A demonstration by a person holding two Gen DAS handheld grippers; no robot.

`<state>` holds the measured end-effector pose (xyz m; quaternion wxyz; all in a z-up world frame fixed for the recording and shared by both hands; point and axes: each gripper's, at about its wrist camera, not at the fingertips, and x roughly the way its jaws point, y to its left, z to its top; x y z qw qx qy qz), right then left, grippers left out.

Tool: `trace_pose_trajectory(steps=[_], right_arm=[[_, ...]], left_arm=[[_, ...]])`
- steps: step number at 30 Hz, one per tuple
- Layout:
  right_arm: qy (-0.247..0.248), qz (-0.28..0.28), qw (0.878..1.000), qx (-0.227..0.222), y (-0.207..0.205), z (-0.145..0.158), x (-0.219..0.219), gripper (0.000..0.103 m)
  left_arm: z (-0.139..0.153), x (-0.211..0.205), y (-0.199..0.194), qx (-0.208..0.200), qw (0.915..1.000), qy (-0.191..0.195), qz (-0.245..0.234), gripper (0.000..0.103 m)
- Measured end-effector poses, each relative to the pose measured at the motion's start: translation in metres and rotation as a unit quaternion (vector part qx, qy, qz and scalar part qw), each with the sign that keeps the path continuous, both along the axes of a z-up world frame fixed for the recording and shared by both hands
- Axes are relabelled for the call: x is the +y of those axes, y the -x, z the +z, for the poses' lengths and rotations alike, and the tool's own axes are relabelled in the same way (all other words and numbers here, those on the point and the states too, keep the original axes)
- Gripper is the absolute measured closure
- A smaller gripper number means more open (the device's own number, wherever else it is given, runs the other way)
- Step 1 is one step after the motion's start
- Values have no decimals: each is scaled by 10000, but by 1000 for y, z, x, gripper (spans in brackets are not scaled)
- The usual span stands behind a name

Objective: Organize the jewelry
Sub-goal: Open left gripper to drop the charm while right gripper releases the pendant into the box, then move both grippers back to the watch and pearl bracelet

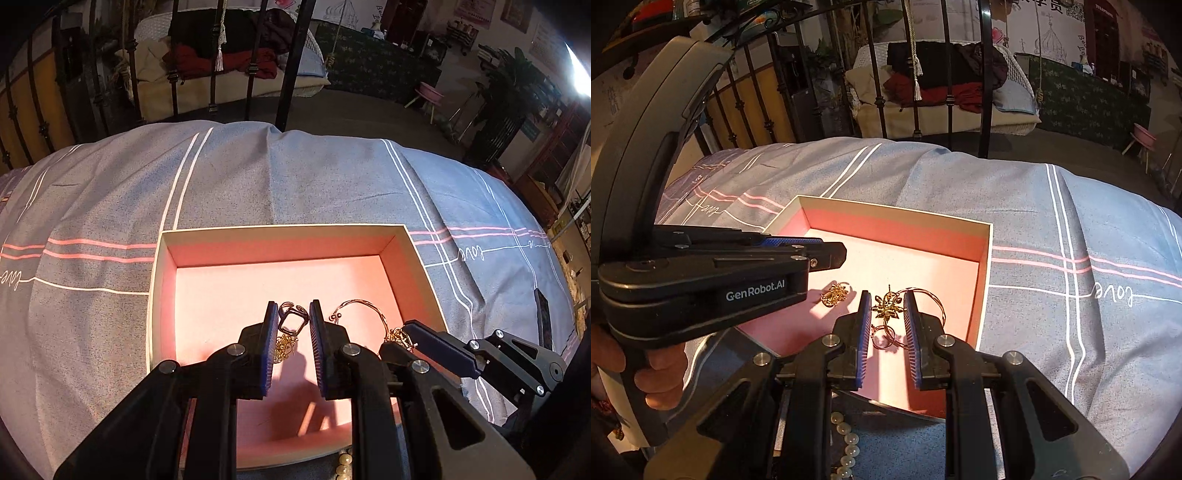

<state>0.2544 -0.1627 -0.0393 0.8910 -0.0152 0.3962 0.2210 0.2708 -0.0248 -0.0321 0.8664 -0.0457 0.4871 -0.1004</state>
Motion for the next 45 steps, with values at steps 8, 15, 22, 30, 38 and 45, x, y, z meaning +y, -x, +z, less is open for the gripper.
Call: trace_pose_trajectory(steps=[8, 15, 22, 30, 38, 45], right_arm=[[55, 138, 9998, 144, -6, -12, 7, 84], [42, 211, 9995, 217, -8, -17, 10, 84], [24, 286, 9993, 243, -7, -19, 14, 84], [80, 318, 9991, 277, -7, -21, 17, 84], [-8, 266, 9996, 46, 4, -11, 13, 31], [12, 35, 9995, -323, 26, 6, 1, 9]], left_arm=[[-15, 2, -6, 164, 9998, -81, 39, 86], [-15, 3, -7, 168, 9998, -51, 23, 86], [-17, 1, -8, 191, 9998, -83, 37, 86], [-16, 0, -9, 216, 9997, -135, 47, 83], [-1, 5, 2, -57, 9997, -145, 170, 36], [22, 12, 26, -359, 9989, 199, 224, 13]])
